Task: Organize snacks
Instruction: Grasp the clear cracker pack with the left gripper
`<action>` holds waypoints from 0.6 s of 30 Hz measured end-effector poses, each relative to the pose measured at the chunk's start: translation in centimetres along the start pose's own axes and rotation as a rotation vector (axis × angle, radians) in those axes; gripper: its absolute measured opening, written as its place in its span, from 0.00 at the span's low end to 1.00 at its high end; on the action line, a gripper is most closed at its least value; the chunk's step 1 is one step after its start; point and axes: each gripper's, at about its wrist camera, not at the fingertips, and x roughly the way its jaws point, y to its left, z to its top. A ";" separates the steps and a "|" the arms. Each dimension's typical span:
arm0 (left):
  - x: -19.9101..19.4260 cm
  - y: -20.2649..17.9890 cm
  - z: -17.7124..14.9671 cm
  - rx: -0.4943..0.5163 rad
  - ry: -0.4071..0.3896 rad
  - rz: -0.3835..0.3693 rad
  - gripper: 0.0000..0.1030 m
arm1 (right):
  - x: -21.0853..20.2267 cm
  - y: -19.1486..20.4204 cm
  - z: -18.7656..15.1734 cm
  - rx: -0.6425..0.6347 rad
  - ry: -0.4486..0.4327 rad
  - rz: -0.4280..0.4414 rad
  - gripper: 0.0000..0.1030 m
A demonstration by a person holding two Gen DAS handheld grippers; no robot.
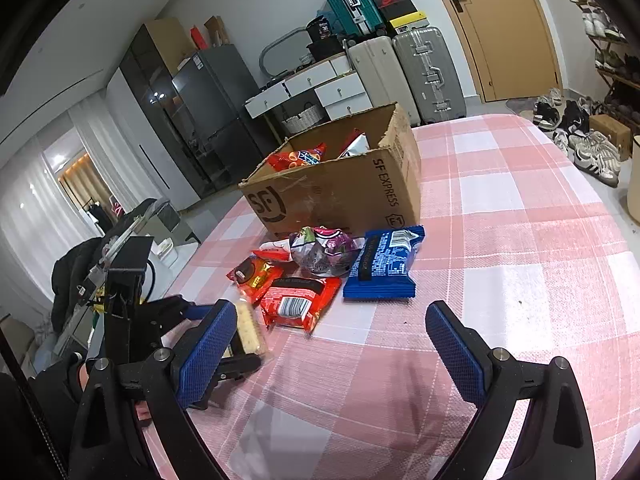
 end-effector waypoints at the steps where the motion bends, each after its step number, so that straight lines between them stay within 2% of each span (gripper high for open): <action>1: 0.1 0.0 0.1 0.008 0.000 0.001 0.79 | 0.0 0.0 0.0 0.003 0.000 0.000 0.94; 2: 0.1 0.0 0.2 0.013 -0.001 0.002 0.70 | -0.1 0.0 -0.1 0.004 -0.001 -0.001 0.94; 3: 0.1 0.0 0.4 0.013 -0.007 -0.005 0.54 | -0.2 -0.1 -0.1 0.005 -0.002 -0.002 0.94; 6: 0.0 0.0 0.6 -0.010 -0.009 -0.026 0.27 | -0.3 -0.1 -0.2 0.008 -0.004 -0.004 0.94; 8: 0.0 0.3 0.7 -0.033 -0.010 -0.054 0.15 | -0.4 -0.1 -0.3 0.009 -0.005 -0.004 0.94; 11: -0.2 0.7 0.1 -0.077 -0.015 -0.061 0.11 | -0.5 0.0 -0.4 0.009 -0.006 -0.006 0.94; 18: -1.1 0.5 -1.5 -0.121 -0.027 -0.077 0.11 | -0.7 0.2 -0.5 0.009 -0.009 -0.014 0.94</action>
